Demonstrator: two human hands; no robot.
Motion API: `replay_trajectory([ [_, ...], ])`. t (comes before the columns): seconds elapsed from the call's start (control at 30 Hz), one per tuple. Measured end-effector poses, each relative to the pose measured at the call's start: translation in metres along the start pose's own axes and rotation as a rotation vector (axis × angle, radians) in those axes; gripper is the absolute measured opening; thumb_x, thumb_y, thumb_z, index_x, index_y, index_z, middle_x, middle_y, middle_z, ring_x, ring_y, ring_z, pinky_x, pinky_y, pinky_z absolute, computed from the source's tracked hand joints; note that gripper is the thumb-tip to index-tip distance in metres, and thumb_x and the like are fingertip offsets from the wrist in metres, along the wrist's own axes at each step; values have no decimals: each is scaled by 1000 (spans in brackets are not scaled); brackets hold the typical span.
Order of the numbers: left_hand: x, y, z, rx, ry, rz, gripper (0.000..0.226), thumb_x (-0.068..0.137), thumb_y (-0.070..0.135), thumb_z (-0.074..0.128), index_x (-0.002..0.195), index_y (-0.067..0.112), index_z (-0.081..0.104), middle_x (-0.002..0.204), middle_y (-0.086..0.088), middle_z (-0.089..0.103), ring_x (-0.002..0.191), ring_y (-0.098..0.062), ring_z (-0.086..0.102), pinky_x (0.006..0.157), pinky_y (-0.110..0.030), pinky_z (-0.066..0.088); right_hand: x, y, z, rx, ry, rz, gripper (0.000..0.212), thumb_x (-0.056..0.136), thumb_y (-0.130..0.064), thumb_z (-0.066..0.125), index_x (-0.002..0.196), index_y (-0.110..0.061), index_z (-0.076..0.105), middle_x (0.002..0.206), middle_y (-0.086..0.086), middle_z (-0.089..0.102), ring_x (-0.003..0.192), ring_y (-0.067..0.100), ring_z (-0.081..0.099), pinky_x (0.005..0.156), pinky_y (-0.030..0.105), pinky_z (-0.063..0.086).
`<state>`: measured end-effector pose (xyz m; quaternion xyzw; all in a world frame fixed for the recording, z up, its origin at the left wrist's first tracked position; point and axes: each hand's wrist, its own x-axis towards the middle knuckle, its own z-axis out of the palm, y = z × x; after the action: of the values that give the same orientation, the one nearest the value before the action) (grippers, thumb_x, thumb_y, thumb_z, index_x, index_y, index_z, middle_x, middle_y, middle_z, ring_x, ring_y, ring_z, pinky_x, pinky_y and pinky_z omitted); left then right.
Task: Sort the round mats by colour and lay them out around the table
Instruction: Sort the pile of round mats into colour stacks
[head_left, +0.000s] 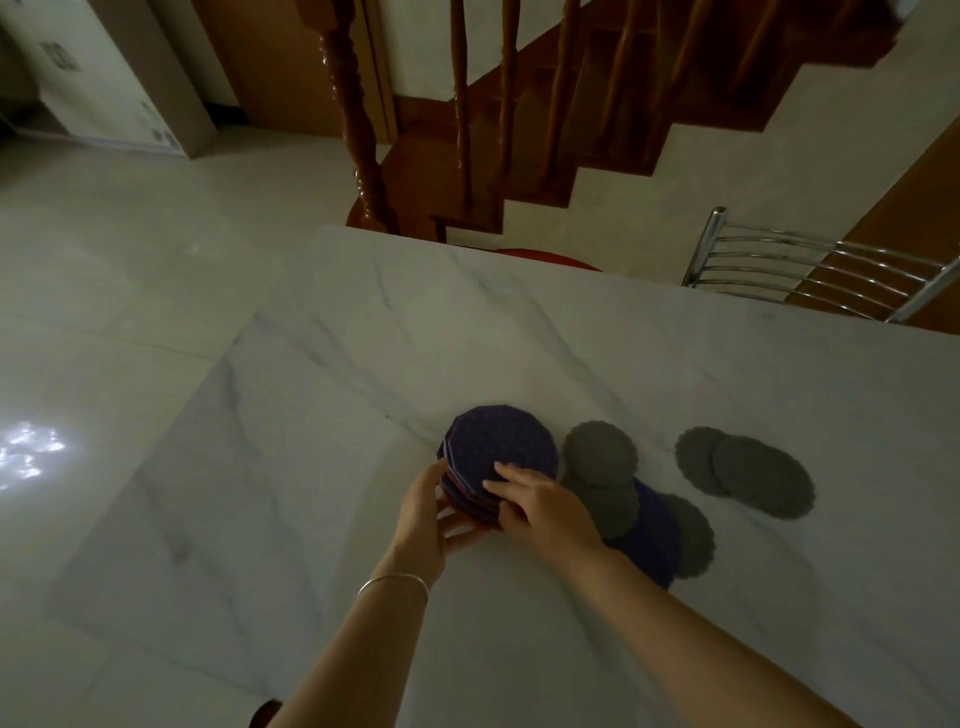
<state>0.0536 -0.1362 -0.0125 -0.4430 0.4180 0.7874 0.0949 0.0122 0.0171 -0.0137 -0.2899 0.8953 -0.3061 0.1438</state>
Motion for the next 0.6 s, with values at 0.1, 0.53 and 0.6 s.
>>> replay_trajectory([
  [0.1,0,-2,1,-8,8,-5,36,83,33,61,110,8,62,94,-12,62,80,-29,66,57,-37,57,-16,8,-9,74,168,61,47,87,-9,50,131,-25,52,143,-6,45,134,7,33,110,22,26],
  [0.53,6,-7,7,129,72,71,24,86,17,64,107,12,54,96,-10,60,84,-31,63,59,-36,54,-130,77,-18,-315,-8,362,76,78,-62,59,139,-25,35,154,-1,14,141,23,22,99,31,45],
  [0.6,6,-6,7,136,81,70,23,86,17,65,106,12,54,96,-10,61,85,-31,63,60,-36,54,-126,77,-22,-414,6,287,66,67,-49,77,122,-18,59,139,14,46,122,34,52,73,33,59],
])
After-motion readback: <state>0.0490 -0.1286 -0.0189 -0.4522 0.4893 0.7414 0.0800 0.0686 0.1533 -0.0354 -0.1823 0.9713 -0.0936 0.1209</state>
